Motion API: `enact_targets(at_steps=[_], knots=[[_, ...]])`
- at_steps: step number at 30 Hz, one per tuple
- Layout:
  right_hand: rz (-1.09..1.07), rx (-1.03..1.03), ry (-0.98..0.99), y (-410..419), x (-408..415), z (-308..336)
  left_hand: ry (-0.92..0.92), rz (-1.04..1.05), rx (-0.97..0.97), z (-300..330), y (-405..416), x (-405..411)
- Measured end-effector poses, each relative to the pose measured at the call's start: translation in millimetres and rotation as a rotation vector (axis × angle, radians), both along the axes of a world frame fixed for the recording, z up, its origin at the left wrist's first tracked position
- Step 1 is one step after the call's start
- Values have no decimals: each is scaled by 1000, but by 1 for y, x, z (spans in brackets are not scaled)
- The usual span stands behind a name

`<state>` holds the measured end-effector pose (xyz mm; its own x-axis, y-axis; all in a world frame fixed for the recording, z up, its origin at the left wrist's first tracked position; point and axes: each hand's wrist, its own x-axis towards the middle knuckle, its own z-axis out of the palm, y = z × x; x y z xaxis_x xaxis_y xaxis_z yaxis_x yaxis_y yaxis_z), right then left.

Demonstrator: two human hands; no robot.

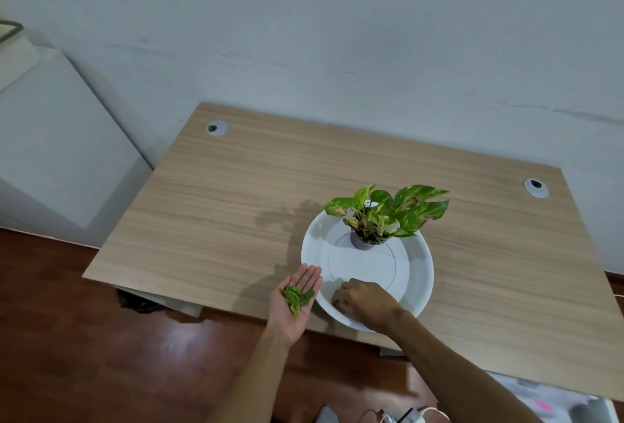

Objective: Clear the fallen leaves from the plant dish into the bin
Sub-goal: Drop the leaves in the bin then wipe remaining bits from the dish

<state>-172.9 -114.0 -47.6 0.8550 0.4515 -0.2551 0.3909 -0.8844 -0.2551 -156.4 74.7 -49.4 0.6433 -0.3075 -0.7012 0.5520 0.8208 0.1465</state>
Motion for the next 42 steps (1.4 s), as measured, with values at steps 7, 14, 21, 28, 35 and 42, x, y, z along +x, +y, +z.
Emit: enact_targets(at_steps=[7, 14, 21, 28, 35, 42], knots=[[-177, 230, -65, 9, 11, 41, 0, 7, 41, 7, 9, 11], [-63, 250, -122, 32, 36, 78, -16, 6, 24, 31, -6, 22], [36, 207, -156, 36, 35, 72, -30, -23, -16, 36, -11, 25], [-173, 307, -147, 26, 33, 73, -64, -30, -14, 32, -8, 24], [-276, 156, 49, -7, 11, 44, -43, -6, -58, 19, 1, 15], [-215, 45, 179, -4, -7, 16, -40, -63, -28, 13, -4, 10]])
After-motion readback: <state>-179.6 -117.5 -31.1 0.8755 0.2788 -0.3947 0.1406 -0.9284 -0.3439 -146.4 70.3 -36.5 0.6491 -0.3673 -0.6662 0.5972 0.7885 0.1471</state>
